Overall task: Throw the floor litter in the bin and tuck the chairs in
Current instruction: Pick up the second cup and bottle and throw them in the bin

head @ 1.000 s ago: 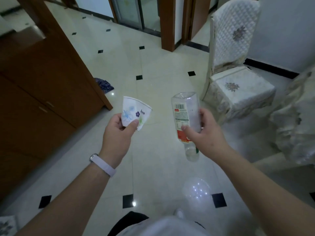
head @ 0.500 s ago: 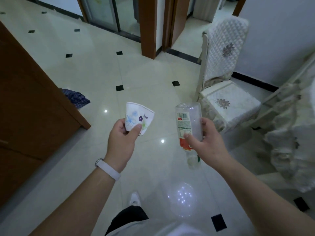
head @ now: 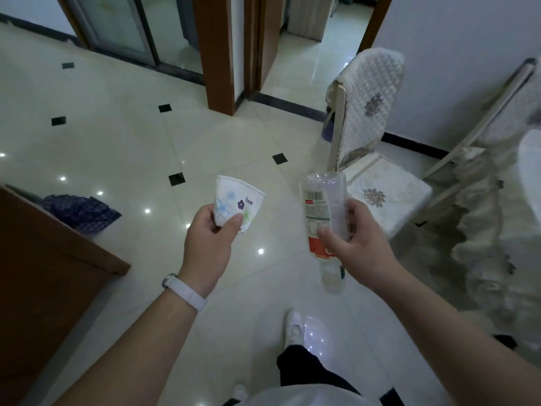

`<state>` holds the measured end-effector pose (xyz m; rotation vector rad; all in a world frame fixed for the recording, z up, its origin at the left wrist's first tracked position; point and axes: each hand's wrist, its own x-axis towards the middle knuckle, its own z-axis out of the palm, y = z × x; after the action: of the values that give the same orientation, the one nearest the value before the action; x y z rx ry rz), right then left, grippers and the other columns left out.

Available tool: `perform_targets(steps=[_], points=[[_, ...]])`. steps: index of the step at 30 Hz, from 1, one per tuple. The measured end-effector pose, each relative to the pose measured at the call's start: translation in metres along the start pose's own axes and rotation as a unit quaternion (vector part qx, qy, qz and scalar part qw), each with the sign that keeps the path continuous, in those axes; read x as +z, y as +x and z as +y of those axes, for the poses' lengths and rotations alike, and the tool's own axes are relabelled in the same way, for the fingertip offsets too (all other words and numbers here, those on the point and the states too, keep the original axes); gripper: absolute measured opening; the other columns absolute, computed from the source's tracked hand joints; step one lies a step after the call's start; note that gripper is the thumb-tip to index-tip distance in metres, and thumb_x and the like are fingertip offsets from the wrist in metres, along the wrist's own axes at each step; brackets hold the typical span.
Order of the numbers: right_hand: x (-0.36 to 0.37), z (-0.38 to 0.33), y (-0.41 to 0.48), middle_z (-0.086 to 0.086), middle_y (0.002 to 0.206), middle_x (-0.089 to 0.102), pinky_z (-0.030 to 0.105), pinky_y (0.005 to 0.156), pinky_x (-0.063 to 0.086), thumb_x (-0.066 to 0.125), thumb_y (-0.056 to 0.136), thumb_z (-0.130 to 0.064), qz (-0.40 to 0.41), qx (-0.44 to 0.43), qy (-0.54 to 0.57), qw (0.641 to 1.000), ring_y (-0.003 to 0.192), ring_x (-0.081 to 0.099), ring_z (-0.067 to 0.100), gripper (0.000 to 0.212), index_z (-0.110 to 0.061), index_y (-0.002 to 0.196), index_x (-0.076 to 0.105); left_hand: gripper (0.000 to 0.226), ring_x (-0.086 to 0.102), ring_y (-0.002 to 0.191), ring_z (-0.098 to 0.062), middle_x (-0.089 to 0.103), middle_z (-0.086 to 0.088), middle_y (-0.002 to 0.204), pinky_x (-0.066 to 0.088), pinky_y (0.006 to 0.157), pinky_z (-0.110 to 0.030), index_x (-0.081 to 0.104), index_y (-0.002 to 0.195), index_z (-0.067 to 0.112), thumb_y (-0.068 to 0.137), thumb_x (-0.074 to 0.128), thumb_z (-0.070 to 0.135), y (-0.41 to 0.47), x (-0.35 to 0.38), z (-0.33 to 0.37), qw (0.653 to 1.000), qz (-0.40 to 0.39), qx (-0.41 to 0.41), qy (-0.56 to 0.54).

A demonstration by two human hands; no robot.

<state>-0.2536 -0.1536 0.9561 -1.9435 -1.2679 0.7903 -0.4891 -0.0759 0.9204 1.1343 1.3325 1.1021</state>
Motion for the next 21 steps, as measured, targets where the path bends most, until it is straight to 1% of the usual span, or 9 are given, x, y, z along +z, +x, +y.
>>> perform_targets(steps=[3,6,8,10,12,15,18,21], points=[[0.000,0.003,0.042,-0.012,0.118,0.063,0.044,0.088,0.055,0.063,0.065,-0.069,-0.002,0.009,0.003,1.000,0.106,0.063,0.012,0.081,-0.032,0.134,0.039,0.013,0.067,0.082,-0.004,0.072,0.006,0.095,0.048,0.071,-0.020,0.062,0.096,0.024,0.088,0.070,0.017,0.035,0.019,0.001,1.000,-0.002,-0.004,0.004],[-0.004,0.007,0.090,-0.014,0.117,0.062,0.043,0.088,0.056,0.063,0.065,-0.069,-0.003,0.015,0.038,0.999,0.105,0.063,0.009,0.078,-0.034,0.132,0.041,0.013,0.066,0.079,-0.003,0.072,0.007,0.094,0.047,0.069,-0.019,0.062,0.096,0.025,0.088,0.071,0.018,0.076,0.043,0.007,1.000,-0.007,-0.006,0.026],[-0.011,0.007,0.127,-0.016,0.113,0.064,0.042,0.087,0.056,0.064,0.067,-0.066,-0.005,0.015,0.066,0.998,0.101,0.064,0.006,0.069,-0.039,0.126,0.042,0.013,0.066,0.080,-0.002,0.072,0.007,0.095,0.047,0.069,-0.020,0.063,0.097,0.025,0.089,0.070,0.018,0.107,0.064,0.016,0.999,-0.014,-0.003,0.035],[-0.022,0.005,0.168,-0.017,0.111,0.065,0.041,0.087,0.057,0.068,0.072,-0.059,-0.010,0.017,0.087,0.996,0.099,0.065,0.003,0.061,-0.043,0.124,0.042,0.013,0.065,0.075,0.001,0.072,0.005,0.094,0.047,0.067,-0.020,0.063,0.099,0.023,0.089,0.069,0.017,0.141,0.090,0.031,0.999,-0.012,0.003,0.038],[-0.038,0.002,0.210,-0.015,0.110,0.065,0.040,0.086,0.057,0.072,0.077,-0.050,-0.006,0.013,0.101,0.995,0.097,0.065,0.003,0.057,-0.038,0.125,0.043,0.013,0.061,0.069,0.004,0.070,0.004,0.091,0.047,0.063,-0.015,0.062,0.099,0.020,0.090,0.069,0.014,0.175,0.118,0.051,0.999,-0.014,0.016,0.045],[-0.061,-0.003,0.268,-0.017,0.109,0.064,0.037,0.085,0.057,0.073,0.080,-0.044,0.006,-0.006,0.104,0.995,0.095,0.064,0.001,0.055,-0.036,0.126,0.043,0.013,0.062,0.069,0.004,0.070,0.005,0.089,0.046,0.061,-0.012,0.061,0.099,0.017,0.090,0.069,0.013,0.223,0.154,0.074,0.997,-0.024,0.045,0.058],[-0.075,-0.006,0.322,-0.017,0.111,0.062,0.037,0.085,0.057,0.071,0.080,-0.045,0.015,-0.006,0.103,0.995,0.098,0.063,0.003,0.056,-0.036,0.127,0.042,0.014,0.062,0.070,0.004,0.070,0.004,0.091,0.047,0.061,-0.012,0.061,0.102,0.013,0.090,0.069,0.013,0.267,0.179,0.090,0.996,-0.019,0.058,0.059],[-0.071,-0.014,0.362,-0.016,0.108,0.063,0.037,0.082,0.058,0.071,0.081,-0.045,0.013,0.000,0.107,0.994,0.094,0.065,0.002,0.050,-0.038,0.122,0.044,0.014,0.061,0.066,0.005,0.069,0.002,0.090,0.046,0.061,-0.011,0.062,0.102,0.013,0.090,0.068,0.012,0.304,0.186,0.097,0.996,-0.020,0.059,0.064]])
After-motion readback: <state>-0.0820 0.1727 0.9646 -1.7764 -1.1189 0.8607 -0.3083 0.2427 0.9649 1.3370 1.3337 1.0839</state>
